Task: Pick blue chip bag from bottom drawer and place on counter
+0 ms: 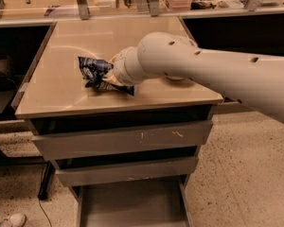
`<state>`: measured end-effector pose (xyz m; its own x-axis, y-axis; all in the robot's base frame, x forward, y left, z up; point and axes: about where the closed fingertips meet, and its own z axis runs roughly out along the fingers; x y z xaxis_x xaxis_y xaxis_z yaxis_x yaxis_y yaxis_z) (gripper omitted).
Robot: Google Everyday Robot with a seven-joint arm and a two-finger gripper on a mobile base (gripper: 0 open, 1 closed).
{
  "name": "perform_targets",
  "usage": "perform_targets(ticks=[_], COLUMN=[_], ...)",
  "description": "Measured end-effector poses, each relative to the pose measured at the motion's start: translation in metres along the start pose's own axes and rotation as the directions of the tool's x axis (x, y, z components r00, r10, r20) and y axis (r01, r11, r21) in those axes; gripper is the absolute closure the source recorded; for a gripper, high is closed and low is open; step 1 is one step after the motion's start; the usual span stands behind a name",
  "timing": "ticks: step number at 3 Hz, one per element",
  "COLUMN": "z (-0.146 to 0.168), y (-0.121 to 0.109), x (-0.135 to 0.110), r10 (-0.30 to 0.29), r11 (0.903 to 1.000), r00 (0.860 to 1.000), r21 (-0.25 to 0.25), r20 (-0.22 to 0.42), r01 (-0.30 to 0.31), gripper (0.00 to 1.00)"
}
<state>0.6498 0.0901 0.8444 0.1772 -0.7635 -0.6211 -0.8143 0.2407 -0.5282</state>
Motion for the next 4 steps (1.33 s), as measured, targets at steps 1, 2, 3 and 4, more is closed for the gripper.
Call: perform_targets(ticks=[1, 2, 3, 4], z=[0.0000, 0.0000, 0.0000, -0.0017], y=[0.0000, 0.0000, 0.0000, -0.0015], x=[0.0000, -0.0001, -0.0001, -0.0019], r10=[0.000, 0.000, 0.000, 0.000], r11=[1.0000, 1.0000, 1.0000, 1.0000], r00=[1.000, 1.000, 1.000, 1.000], r21=[0.000, 0.000, 0.000, 0.000], r20=[0.000, 0.000, 0.000, 0.000], r01=[0.000, 0.000, 0.000, 0.000], gripper=[0.13, 0.00, 0.00, 0.00])
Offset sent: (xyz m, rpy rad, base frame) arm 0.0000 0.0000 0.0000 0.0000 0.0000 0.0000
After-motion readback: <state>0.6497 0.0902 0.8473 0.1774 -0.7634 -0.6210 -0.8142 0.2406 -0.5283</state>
